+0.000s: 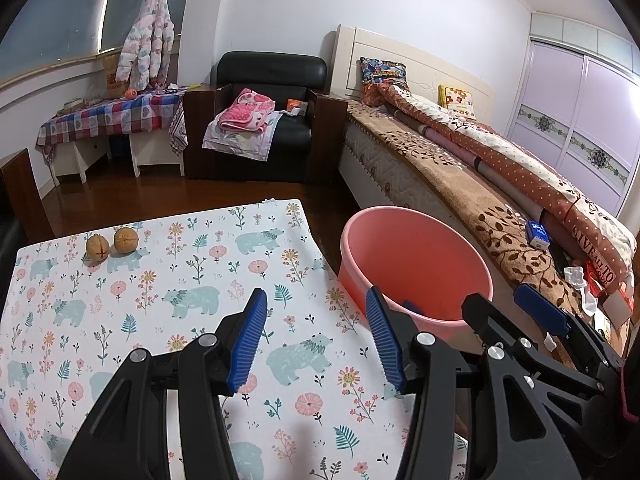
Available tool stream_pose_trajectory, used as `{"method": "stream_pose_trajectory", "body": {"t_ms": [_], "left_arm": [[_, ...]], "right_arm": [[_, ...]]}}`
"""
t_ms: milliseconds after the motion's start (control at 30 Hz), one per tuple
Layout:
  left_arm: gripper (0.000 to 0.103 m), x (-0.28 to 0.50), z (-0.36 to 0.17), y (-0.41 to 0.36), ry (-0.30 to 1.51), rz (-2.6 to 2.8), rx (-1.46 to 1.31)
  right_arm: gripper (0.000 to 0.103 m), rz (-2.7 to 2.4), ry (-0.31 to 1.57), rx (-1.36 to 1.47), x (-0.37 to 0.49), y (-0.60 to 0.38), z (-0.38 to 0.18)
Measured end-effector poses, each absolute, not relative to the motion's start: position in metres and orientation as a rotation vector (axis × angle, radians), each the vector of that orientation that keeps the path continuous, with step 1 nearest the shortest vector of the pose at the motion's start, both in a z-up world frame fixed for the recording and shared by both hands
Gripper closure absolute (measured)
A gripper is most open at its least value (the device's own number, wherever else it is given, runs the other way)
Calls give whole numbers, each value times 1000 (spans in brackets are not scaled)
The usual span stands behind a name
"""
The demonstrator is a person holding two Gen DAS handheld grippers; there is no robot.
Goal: Collect trash
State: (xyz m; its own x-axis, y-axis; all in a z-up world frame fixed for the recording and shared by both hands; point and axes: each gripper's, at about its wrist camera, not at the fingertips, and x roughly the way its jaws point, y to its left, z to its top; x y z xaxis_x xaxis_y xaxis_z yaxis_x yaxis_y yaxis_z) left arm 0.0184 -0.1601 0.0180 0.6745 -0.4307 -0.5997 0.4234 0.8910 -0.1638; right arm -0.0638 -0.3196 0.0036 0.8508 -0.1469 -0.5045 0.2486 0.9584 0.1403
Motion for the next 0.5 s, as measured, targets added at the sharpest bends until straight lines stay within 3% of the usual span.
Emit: {"method": "stream_pose_trajectory", "body": {"t_ms": [500], "left_arm": [[52,19,16,-161,680,-484,-12]], "right_arm": [[30,-209,514,204,-64,-320,4]]}}
